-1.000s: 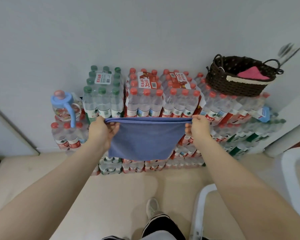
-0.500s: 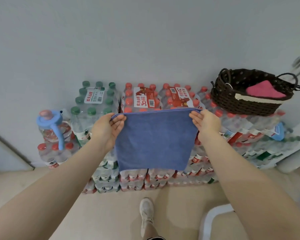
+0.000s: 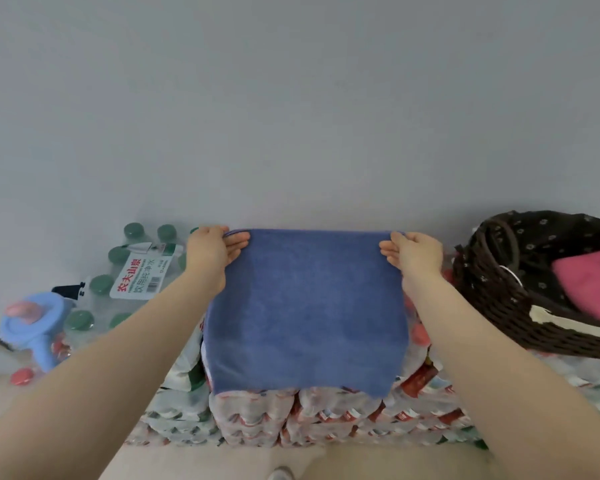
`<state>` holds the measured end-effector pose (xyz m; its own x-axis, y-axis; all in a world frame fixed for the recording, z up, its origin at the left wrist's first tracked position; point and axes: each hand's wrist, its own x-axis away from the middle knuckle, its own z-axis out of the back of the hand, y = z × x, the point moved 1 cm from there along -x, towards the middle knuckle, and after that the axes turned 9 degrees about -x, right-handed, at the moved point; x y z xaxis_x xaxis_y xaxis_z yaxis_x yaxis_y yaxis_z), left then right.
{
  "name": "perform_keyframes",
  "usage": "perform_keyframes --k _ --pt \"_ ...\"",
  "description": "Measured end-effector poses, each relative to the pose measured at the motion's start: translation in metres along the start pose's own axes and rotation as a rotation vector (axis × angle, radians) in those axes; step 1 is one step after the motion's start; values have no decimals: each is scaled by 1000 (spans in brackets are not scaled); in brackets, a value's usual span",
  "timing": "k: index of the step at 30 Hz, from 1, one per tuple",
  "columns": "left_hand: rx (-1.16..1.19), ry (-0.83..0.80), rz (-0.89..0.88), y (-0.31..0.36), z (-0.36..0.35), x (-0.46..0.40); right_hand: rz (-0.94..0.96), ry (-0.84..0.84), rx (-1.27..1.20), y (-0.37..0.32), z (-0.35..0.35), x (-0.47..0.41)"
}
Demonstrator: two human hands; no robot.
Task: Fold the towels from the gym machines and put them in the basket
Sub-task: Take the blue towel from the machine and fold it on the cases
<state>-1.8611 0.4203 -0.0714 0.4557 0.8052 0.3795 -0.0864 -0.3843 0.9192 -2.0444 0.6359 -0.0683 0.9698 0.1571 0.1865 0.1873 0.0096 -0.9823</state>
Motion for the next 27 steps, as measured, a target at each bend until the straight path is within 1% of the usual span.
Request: perform_keyframes --k 3,6,10,12,13,15,18,20,24,27 --pt "-138 35 -77 2 -16 -30 -7 -6 74 4 -12 -29" --pt "-152 46 -81 3 -27 -52 6 -12 121 8 -21 -49" --pt "-209 49 -79 -5 -29 -69 25 -108 236 11 -32 -52" --pt "-234 34 -83 -8 -25 -68 46 -128 293 15 -28 -47" --pt "-268 17 -107 -9 -22 -65 64 -120 311 17 -24 -44" --pt "-429 -20 -181 -9 -14 -54 79 -87 365 21 -14 -37" --pt "-611 -30 -261 -12 0 -25 99 -49 427 24 0 -17" --pt "-656 -46 -244 -19 11 -5 110 -51 436 26 6 1" --pt "-694 -59 -148 -35 32 30 121 -69 472 28 19 41" --pt "-753 21 -150 -47 45 58 146 -14 594 33 31 65"
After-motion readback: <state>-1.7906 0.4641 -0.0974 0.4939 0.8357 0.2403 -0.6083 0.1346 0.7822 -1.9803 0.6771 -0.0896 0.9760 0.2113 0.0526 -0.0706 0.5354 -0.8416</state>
